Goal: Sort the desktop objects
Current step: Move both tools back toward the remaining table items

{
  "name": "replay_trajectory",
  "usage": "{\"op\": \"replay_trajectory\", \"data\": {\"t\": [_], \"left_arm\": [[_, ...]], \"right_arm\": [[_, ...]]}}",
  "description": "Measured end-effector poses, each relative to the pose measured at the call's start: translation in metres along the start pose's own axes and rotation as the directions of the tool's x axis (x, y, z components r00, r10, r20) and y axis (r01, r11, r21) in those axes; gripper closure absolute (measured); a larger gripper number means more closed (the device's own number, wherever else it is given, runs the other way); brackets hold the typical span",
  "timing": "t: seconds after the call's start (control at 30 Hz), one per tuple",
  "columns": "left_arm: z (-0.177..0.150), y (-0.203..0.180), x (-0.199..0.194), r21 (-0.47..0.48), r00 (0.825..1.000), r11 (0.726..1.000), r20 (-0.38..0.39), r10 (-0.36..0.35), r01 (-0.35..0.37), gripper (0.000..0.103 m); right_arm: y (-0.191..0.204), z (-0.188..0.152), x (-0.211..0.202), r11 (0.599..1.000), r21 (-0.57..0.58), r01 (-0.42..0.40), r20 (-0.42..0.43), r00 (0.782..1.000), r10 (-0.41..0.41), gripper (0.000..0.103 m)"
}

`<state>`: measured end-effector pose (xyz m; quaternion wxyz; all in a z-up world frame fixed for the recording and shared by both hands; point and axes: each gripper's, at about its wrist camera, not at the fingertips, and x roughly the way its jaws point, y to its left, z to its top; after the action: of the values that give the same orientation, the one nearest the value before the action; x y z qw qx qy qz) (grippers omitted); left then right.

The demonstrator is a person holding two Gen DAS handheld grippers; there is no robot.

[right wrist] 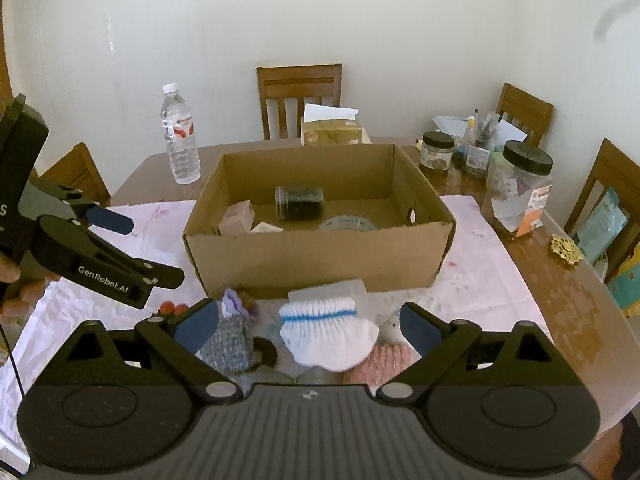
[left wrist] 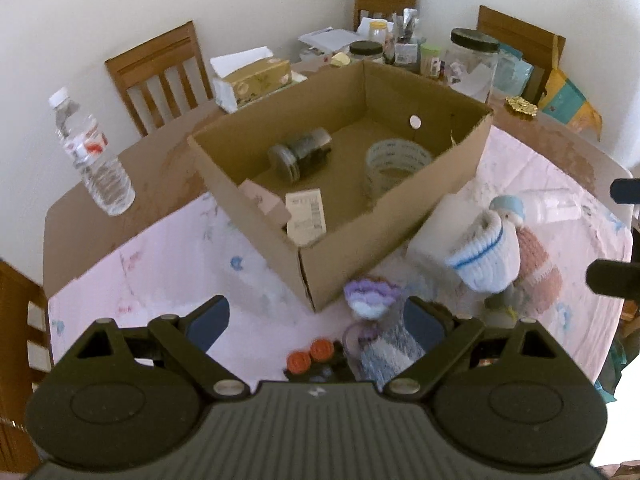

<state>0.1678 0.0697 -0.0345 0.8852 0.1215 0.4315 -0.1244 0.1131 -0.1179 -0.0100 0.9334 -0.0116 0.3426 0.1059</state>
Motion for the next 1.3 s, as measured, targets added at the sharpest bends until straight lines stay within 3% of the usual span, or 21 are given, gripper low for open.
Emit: {"op": "replay_trajectory", "data": {"t": [0.37, 0.9, 1.1, 1.3], "left_arm": [[-0.042, -0.014, 0.000, -0.038, 0.998, 0.997, -0.034, 0.060, -0.061, 0.009], [-0.084, -0.023, 0.019, -0.027, 0.997, 0.999, -0.077, 0.028, -0.030, 0.013], [-0.091, -0.018, 0.030, -0.031, 0.996, 0.999, -0.090, 0.030, -0.033, 0.017], [-0.097, -0.009, 0.037, -0.074, 0.995, 0.997, -0.095, 0.002, -0.009, 0.030]], "right_arm": [[-0.004, -0.023, -0.011, 0.999, -0.013, -0.029, -0.033, 0.999, 0.029, 0.004], [-0.002, -0.051, 0.006, 0.999, -0.007, -0.033, -0.114, 0.993, 0.032, 0.004], [0.003, -0.059, 0.020, 0.999, 0.001, -0.035, -0.157, 0.987, 0.035, 0.004], [0.007, -0.059, 0.031, 0.999, 0.000, -0.034, -0.180, 0.983, 0.033, 0.004]]}}
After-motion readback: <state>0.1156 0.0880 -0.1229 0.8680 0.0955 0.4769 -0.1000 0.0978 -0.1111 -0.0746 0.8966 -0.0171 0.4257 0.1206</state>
